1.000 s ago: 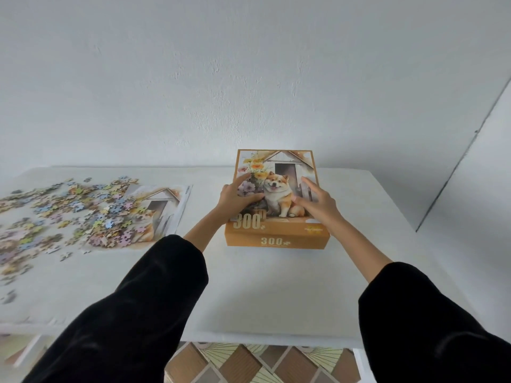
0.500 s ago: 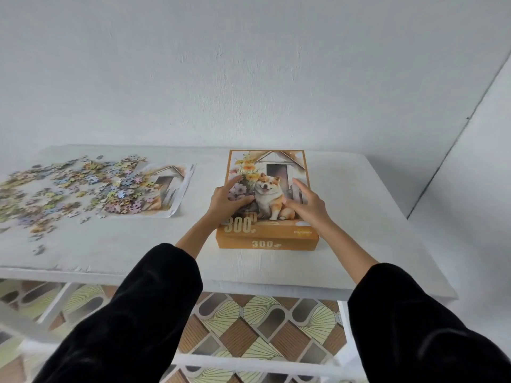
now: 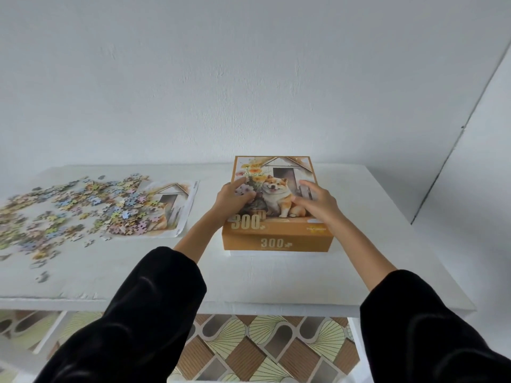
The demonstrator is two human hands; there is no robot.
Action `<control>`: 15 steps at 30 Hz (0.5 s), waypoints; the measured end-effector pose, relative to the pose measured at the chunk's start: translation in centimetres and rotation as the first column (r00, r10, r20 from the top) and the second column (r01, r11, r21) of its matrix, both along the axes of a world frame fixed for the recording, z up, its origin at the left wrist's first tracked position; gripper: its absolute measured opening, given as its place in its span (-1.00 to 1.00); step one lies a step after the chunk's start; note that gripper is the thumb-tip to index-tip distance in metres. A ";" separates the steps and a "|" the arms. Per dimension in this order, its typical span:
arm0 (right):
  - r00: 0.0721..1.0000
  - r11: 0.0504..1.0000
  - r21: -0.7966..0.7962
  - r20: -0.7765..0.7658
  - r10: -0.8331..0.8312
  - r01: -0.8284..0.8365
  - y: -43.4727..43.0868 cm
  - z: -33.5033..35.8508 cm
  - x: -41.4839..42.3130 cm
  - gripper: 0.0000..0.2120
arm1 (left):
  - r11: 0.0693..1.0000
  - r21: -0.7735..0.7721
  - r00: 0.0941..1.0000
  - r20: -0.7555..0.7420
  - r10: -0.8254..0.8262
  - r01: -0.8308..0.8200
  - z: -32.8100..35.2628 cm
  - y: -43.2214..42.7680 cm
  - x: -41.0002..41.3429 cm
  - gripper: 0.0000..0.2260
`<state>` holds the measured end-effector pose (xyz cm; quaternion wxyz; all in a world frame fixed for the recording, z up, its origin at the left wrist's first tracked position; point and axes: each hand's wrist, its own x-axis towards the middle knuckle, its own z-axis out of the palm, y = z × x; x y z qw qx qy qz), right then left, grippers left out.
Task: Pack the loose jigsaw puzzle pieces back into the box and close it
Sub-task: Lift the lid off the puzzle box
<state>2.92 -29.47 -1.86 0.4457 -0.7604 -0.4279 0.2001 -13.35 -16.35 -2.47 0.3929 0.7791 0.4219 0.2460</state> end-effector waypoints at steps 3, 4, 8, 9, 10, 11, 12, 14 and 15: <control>1.000 1.000 0.016 -0.010 -0.011 0.011 0.3 1.3 0.2 -0.51 | 0.999 -0.028 1.000 0.015 -0.022 0.022 1.4 0.6 0.3 -0.52; 1.000 1.000 0.022 -0.017 -0.014 0.015 0.4 1.7 0.4 -0.52 | 0.999 -0.033 0.999 0.013 -0.034 0.034 1.7 0.9 0.5 -0.52; 0.999 0.998 0.039 -0.019 -0.043 0.044 0.6 3.3 1.6 -0.53 | 0.996 -0.028 0.996 0.014 -0.083 0.083 3.3 1.7 2.0 -0.52; 0.998 0.998 0.042 -0.020 -0.052 0.053 0.6 3.6 2.1 -0.53 | 0.995 -0.029 0.995 0.022 -0.095 0.096 3.6 1.8 2.6 -0.52; 0.998 0.997 0.043 -0.023 -0.060 0.061 0.5 3.9 2.8 -0.53 | 0.993 -0.028 0.994 0.022 -0.111 0.111 4.0 1.9 3.3 -0.53; 0.997 0.997 0.044 -0.028 -0.067 0.069 0.5 4.2 3.5 -0.54 | 0.992 -0.023 0.992 0.016 -0.126 0.126 4.4 1.9 4.1 -0.53; 0.997 0.996 0.042 -0.033 -0.076 0.077 0.5 4.4 4.3 -0.53 | 0.990 -0.016 0.990 0.010 -0.137 0.138 4.7 2.0 5.0 -0.53; 0.995 0.994 0.037 -0.034 -0.099 0.100 0.4 4.5 6.0 -0.53 | 0.989 -0.010 0.989 -0.008 -0.147 0.147 4.9 2.2 7.0 -0.51; 0.993 0.993 0.035 -0.032 -0.112 0.113 0.3 4.5 6.9 -0.54 | 0.989 -0.006 0.989 -0.014 -0.148 0.148 4.9 2.3 8.1 -0.50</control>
